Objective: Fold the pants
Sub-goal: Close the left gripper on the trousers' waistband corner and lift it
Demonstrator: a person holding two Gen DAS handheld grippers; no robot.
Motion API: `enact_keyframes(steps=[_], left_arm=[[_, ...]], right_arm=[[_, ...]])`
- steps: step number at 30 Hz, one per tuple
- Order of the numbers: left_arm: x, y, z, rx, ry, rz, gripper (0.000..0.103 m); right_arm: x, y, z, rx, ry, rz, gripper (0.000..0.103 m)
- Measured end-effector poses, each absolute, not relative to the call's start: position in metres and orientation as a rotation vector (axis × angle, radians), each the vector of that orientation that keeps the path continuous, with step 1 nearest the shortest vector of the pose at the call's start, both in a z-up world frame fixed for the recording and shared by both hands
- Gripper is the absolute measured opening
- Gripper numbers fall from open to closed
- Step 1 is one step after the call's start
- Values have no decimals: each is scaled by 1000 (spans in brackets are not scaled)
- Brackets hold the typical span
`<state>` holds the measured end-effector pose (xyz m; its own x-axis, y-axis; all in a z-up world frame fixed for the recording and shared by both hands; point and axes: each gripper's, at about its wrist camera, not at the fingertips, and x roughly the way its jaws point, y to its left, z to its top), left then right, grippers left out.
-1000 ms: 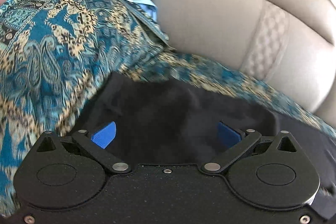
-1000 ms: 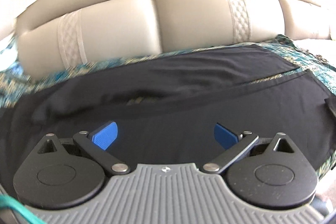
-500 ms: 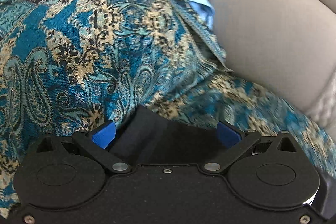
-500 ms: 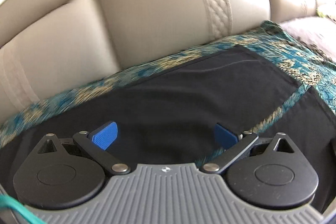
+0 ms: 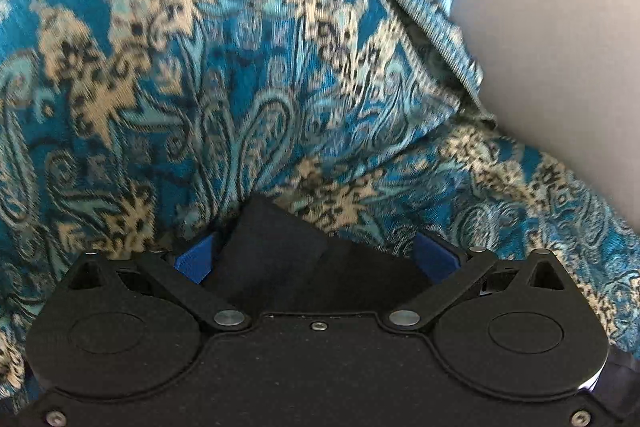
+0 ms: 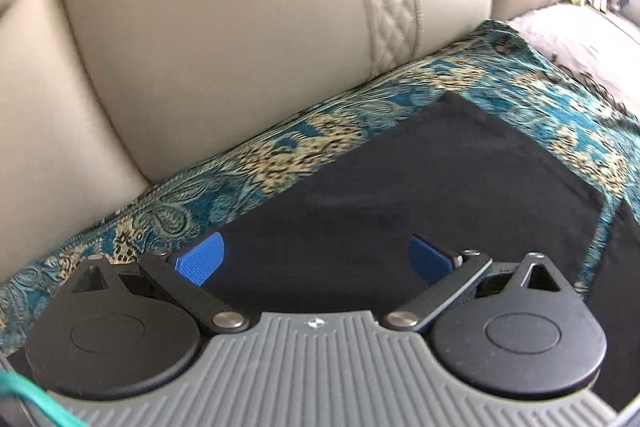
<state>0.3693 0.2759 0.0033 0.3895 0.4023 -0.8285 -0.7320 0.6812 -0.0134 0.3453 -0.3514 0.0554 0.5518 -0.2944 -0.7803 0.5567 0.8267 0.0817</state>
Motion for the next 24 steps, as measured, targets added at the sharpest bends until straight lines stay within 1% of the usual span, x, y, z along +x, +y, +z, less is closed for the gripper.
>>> enact_keyframes(steps=[3, 5, 6, 7, 8, 9, 10, 19, 24], left_arm=[[368, 277, 0, -439, 912, 755, 103], [366, 278, 1, -448, 917, 758, 100], [364, 277, 3, -448, 915, 767, 91], [362, 277, 6, -443, 913, 781, 77], [359, 277, 9, -433, 913, 790, 69], [358, 279, 12, -428, 915, 789, 55], [355, 280, 14, -429, 917, 786, 50], [328, 298, 30, -567, 881, 687, 31], [297, 298, 47, -584, 794, 603, 28]], right_arm=[[355, -333, 44, 306, 864, -494, 103], [359, -321, 38, 284, 874, -472, 103], [359, -315, 36, 276, 879, -460, 103], [360, -311, 35, 271, 882, -451, 103], [360, -306, 35, 271, 885, -442, 103], [359, -302, 35, 275, 888, -429, 103], [359, -298, 37, 281, 889, -413, 103], [367, -271, 57, 231, 887, -369, 103], [378, -280, 53, 220, 915, -432, 103]])
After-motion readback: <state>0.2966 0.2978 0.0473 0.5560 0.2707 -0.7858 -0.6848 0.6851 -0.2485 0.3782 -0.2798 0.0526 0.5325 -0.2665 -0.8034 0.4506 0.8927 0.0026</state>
